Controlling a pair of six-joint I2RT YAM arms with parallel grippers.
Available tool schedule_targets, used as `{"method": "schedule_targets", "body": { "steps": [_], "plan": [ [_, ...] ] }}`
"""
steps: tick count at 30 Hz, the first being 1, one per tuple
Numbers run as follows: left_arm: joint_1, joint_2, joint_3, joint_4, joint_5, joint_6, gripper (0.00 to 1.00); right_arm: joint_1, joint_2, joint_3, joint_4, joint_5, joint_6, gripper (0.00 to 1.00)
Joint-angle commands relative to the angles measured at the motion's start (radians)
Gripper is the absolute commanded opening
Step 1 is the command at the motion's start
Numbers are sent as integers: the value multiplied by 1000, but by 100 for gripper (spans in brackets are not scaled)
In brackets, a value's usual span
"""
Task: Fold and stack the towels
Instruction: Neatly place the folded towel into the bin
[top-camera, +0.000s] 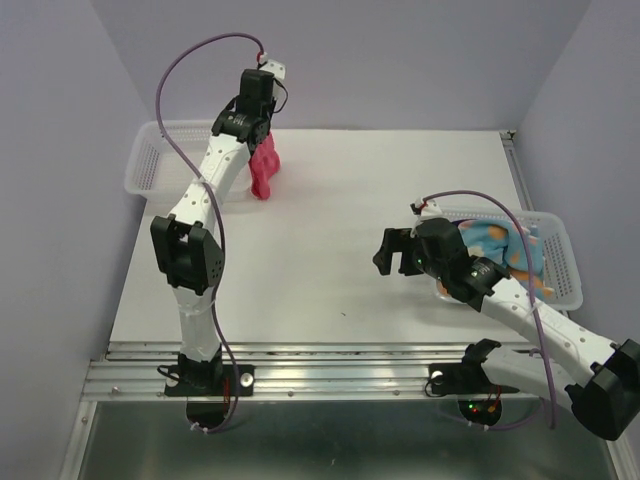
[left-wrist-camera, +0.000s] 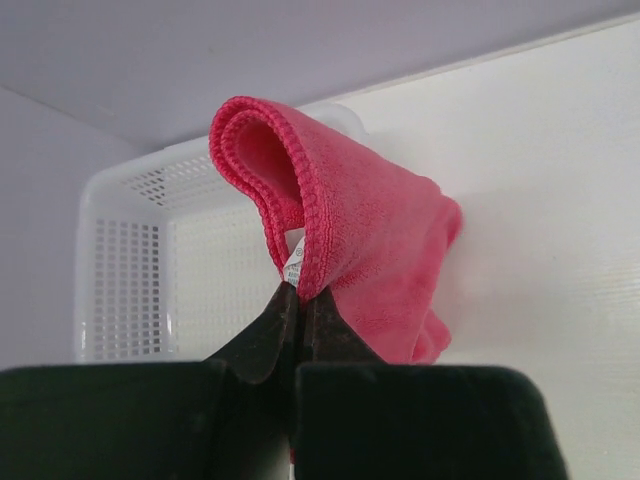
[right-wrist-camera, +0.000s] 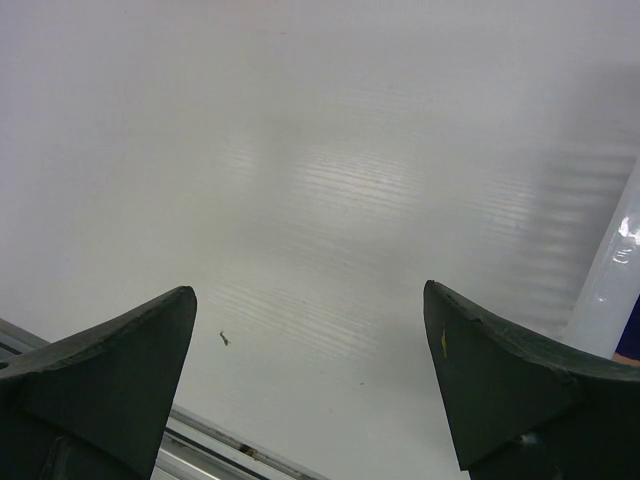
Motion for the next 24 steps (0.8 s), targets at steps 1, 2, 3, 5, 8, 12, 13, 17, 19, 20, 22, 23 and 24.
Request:
{"method": "schedule_targets", "body": {
  "steps": [1, 2, 3, 5, 8, 12, 13, 17, 19, 20, 22, 23, 24],
  "plan": [
    [14, -3, 143, -59, 0, 43, 0, 7, -1, 12, 25, 23, -12, 100],
    [25, 12, 169, -88, -9, 39, 0, 7, 2, 12, 25, 23, -9, 100],
    [31, 23, 233, -105, 0, 39, 0, 8, 7, 13, 27, 21, -7, 100],
    [42, 43, 283, -139, 6, 42, 0, 7, 17, 15, 27, 21, -4, 100],
    [56, 34, 308, -137, 8, 56, 0, 7, 25, 18, 25, 18, -4, 100],
    [82, 8, 300, -134, 32, 40, 0, 7, 23, 19, 24, 24, 0, 100],
    [93, 3, 295, -131, 45, 39, 0, 7, 22, 21, 22, 26, 0, 100],
    [157, -12, 271, -104, 86, 37, 0, 8, 19, 22, 16, 27, 8, 100],
    [180, -6, 266, -96, 97, 33, 0, 7, 16, 22, 18, 32, 8, 100],
    [195, 8, 268, -87, 107, 27, 0, 7, 17, 24, 18, 40, 10, 100],
    [238, 21, 275, -82, 129, 16, 0, 8, 20, 27, 13, 46, 8, 100],
    [252, 40, 275, -78, 146, 11, 0, 8, 22, 27, 11, 56, 10, 100],
    [280, 49, 272, -76, 153, 10, 0, 8, 23, 30, 13, 58, 10, 100]
  ]
}}
